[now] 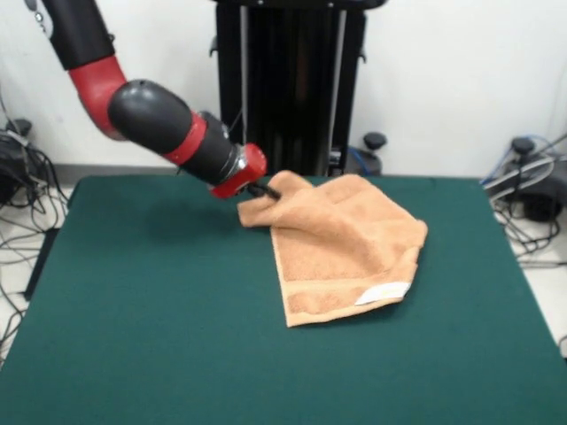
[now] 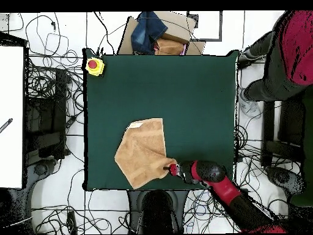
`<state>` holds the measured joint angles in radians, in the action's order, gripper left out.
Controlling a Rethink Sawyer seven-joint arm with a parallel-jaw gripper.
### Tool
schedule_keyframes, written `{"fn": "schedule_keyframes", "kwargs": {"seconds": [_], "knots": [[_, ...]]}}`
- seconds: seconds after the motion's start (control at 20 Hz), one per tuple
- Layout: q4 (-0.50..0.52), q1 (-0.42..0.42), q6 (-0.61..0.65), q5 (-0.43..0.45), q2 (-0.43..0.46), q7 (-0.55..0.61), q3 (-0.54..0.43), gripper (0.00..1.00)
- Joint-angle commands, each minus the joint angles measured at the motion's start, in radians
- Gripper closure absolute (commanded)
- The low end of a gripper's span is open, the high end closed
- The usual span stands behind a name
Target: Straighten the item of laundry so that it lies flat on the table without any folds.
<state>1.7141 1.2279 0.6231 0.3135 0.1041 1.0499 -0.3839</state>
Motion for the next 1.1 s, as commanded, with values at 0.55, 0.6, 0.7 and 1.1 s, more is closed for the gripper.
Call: {"fn": "schedule_keyframes", "kwargs": {"seconds": [0.55,0.6,0.7,1.1], "knots": [[-0.044,-0.027,0.049,0.121,0.09,-0.019,0.136,1.0],[-0.064,-0.028,0.039,0.127,0.105,-0.021,0.141,1.0],[-0.116,-0.033,-0.008,0.15,0.14,-0.02,0.148,1.0],[-0.241,-0.107,-0.358,0.276,0.181,0.141,0.181,1.0]]}}
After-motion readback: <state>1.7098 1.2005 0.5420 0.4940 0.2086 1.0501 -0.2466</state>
